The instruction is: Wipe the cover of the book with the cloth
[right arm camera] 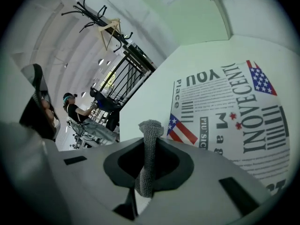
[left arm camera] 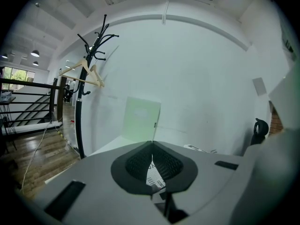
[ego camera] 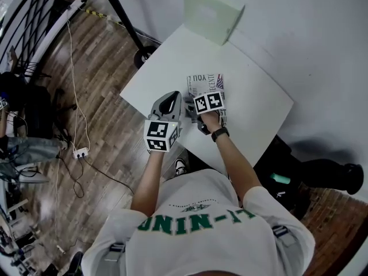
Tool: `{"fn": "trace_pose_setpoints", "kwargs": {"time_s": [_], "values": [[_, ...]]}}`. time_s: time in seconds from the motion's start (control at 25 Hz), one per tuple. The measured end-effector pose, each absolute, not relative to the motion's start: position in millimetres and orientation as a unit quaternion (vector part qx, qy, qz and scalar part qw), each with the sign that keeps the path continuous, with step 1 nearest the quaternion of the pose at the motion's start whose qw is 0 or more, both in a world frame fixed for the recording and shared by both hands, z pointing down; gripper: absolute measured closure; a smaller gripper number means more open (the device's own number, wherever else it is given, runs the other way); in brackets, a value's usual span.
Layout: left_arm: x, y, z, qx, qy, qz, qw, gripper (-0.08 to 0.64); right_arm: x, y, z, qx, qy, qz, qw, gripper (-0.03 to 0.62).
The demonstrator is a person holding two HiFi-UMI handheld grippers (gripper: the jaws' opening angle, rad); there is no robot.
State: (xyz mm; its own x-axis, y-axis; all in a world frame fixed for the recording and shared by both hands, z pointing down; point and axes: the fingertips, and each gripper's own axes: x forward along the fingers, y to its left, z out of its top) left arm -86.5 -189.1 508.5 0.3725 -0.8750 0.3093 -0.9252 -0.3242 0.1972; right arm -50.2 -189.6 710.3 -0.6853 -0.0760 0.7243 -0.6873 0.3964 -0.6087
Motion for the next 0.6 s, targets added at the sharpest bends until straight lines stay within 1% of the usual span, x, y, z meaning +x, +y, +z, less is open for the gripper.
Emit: {"fn": "trace_pose_setpoints", "kwargs": {"time_s": [0.12,0.24,0.44,0.6], "values": [[-86.4,-186.9,509.6,0.810,-0.555,0.077,0.171,0.545,-44.4,-189.6,716.4,0.253,-0.772,0.492,0.314,0.554],[-85.2,-186.1,510.8,0.812,-0.552,0.076,0.175,0.545,-20.6,-198.1,715.8,0.275,-0.769,0.489,0.306,0.554],[-74.2,-190.4,504.5,0.820,-0.542,0.066,0.171,0.545,60.7,-218.5,714.6,0.340,-0.756,0.469,0.307,0.554],[-66.8,-191.2,504.6,0.825,-0.534,0.058,0.178,0.545,121.8,-229.0,712.4,0.389,-0.731,0.482,0.288,0.554]]}}
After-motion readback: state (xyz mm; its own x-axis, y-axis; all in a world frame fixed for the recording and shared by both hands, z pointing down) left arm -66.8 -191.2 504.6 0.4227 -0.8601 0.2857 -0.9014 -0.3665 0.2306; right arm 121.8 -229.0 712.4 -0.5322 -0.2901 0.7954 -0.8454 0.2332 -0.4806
